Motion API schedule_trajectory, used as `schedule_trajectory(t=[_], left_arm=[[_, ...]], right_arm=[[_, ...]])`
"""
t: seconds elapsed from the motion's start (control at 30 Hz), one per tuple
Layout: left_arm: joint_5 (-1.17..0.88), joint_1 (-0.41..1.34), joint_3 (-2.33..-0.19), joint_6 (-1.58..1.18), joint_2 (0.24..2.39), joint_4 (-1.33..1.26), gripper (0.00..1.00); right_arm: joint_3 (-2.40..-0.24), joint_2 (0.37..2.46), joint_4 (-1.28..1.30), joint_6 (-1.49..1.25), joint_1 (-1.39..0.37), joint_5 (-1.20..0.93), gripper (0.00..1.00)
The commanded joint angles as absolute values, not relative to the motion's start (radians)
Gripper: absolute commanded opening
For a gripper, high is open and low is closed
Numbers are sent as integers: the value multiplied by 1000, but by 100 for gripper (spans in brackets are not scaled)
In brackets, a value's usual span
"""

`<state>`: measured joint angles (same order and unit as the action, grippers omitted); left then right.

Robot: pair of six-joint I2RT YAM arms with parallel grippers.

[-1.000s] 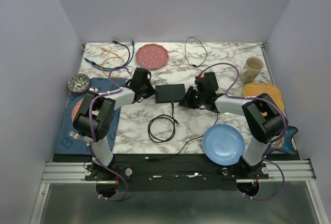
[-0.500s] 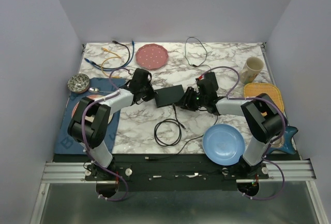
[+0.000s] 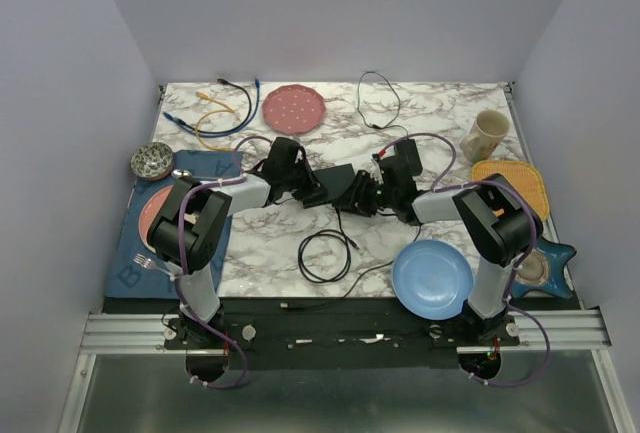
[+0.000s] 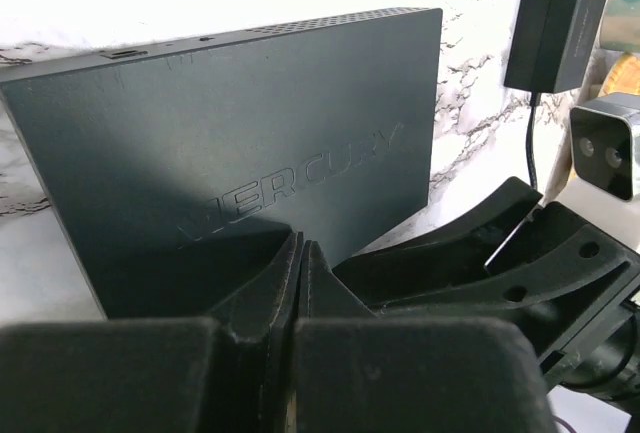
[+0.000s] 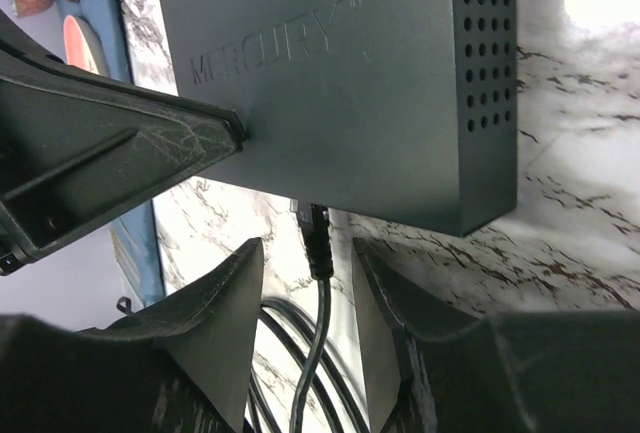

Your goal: Pull the plug from the switch port

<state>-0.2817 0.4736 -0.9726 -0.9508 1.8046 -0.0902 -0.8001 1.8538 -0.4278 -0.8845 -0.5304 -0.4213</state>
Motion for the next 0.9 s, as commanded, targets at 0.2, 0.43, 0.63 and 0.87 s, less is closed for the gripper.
schedule_trajectory(t=[0.2,0.43,0.63,0.87], left_arm=[[-272,479,-963,-923,1856,-2,1],[-273,479,-951,-916,1852,-3,0],[-275,479,-936,-914,1856,-8,0],[-276,479,-934,-913,1861,-12,0]], right_arm=[[-804,1924,-492,-920,-528,-390,46],[-787,1963,-589,-1003,-509,-411,39],[-739,1994,-713,-1064,-483,-439,38],[-726,2005,-753,-1066,-466,-460,32]])
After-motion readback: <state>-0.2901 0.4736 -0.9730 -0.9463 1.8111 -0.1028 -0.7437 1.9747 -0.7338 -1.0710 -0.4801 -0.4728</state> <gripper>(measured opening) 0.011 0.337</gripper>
